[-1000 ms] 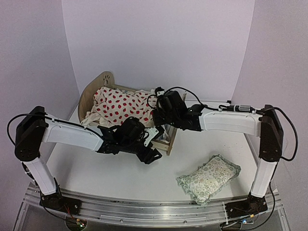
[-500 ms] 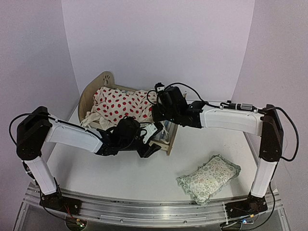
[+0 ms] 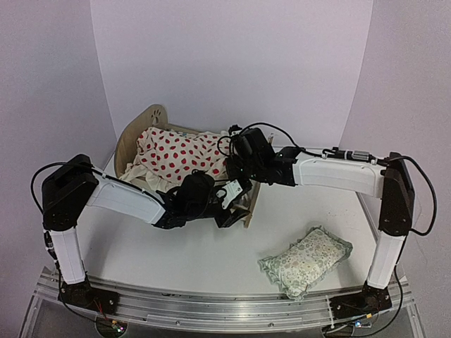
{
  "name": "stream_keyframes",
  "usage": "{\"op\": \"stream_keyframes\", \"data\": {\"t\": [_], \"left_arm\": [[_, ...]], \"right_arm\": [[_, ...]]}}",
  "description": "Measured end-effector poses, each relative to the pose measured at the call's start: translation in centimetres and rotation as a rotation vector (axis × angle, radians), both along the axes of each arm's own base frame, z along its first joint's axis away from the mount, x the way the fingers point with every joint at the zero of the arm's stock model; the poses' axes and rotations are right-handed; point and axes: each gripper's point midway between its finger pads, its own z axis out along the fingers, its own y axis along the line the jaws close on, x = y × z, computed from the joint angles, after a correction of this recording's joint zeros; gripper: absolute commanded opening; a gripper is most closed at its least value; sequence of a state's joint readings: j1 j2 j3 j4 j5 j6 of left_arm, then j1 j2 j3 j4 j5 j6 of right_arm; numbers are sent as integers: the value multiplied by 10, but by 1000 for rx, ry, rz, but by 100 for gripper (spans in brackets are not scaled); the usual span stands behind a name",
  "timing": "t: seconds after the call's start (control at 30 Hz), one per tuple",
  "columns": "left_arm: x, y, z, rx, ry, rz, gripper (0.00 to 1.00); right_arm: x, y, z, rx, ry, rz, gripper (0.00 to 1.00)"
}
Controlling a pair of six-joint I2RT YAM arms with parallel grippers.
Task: Set up the pet bed
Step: Cross the right ropes of the mattress at the bed frame base.
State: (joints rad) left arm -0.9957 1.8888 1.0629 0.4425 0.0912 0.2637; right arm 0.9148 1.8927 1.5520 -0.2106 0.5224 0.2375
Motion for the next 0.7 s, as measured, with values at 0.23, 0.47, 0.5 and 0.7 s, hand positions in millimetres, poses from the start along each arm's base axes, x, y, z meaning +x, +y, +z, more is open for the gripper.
{"op": "stream_keyframes", "data": {"t": [0.23,0.47,0.5,0.7], "left_arm": [[8,-5,-2,10,-11,0,47],[12,-7,-10,64,-20,-5,53],[13,-7,-9,70,-25,-4,54],[20,-4,-8,89,-51,18,49]], "right_arm": [[6,-8,0,-14,-10,-29,0],[7,-12,2,-36,-8,-36,0],[6,-9,4,-35,-10,-30,0],[0,2,11,-27,-10,5,0]]}}
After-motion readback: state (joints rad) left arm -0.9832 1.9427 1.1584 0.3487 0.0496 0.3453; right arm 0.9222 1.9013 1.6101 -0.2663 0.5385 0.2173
